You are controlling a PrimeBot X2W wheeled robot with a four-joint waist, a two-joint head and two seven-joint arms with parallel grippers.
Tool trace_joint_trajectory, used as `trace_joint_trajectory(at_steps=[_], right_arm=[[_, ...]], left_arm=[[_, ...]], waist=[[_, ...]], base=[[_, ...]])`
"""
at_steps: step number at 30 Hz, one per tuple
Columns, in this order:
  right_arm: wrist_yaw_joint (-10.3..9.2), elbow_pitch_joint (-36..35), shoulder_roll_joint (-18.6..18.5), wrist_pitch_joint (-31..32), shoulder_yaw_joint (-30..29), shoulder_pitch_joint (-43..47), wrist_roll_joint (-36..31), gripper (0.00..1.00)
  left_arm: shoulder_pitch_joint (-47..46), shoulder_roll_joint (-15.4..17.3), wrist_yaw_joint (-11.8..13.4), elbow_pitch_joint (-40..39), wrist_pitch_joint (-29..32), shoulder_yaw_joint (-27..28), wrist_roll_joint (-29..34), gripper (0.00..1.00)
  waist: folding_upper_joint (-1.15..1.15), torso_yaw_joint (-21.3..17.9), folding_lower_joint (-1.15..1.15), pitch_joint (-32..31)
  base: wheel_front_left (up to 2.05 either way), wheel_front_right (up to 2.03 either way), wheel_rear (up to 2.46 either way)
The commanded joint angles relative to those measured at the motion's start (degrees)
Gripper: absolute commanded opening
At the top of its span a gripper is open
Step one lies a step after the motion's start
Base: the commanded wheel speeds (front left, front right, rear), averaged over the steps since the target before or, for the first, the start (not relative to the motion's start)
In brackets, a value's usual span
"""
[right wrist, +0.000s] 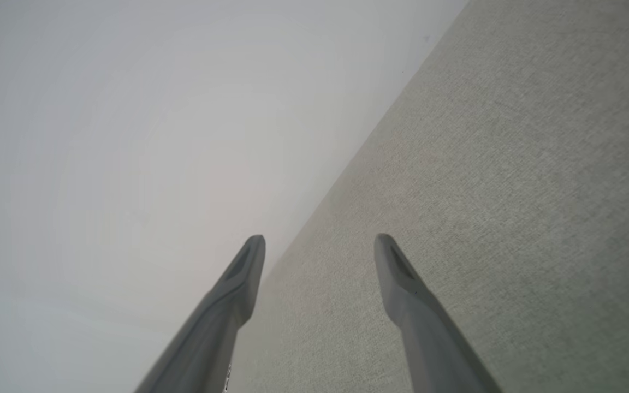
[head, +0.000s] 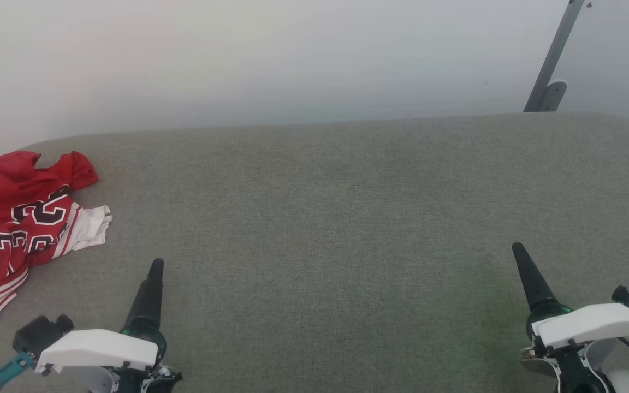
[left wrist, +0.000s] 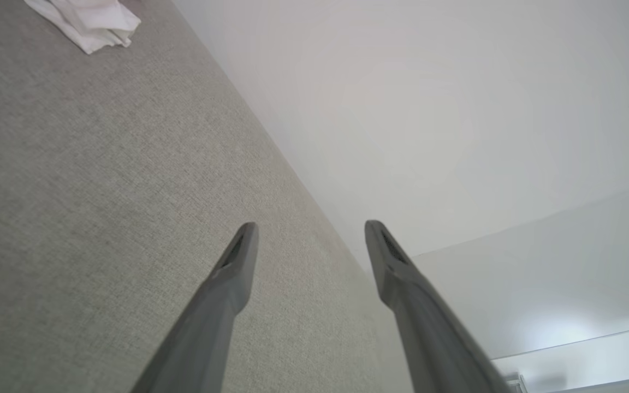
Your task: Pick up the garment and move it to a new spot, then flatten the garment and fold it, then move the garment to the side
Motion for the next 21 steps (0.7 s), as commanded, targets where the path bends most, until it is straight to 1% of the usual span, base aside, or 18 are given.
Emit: trace_joint_trajectory(at_steps=[1,2,11,21], right_arm=[[0.01,-0.54,-0.67,-0.43,0.00,-1.70,-2.18,1.00],[0.01,-0.54,-0.67,-0.43,0.00,-1.70,-2.18,1.00],[0.01,-0.77,-1.87,-0.39,-0.69,-2.00,-8.71,1.00],[0.01,-0.96,-2.78,-1.24,-0.61,-1.97,-15.28,1.00]], left_arm=[[-0.63,1.01,0.41,-1.11,-0.65,-0.11,2.92,1.00],[-0.63,1.01,0.41,-1.11,-0.65,-0.11,2.92,1.00],[-0.01,2.52,0.43,-1.56,-2.49,0.26,12.77,1.00],[0.52,2.35,-0.65,-1.59,-4.38,1.67,20.68,1.00]], waist=[[0.00,-0.02,0.00,-0.02],[0.00,-0.02,0.00,-0.02],[0.00,-0.07,0.00,-0.12],[0.00,-0.22,0.00,-0.12]], base=[[0.00,0.00,0.00],[0.00,0.00,0.00],[0.00,0.00,0.00],[0.00,0.00,0.00]])
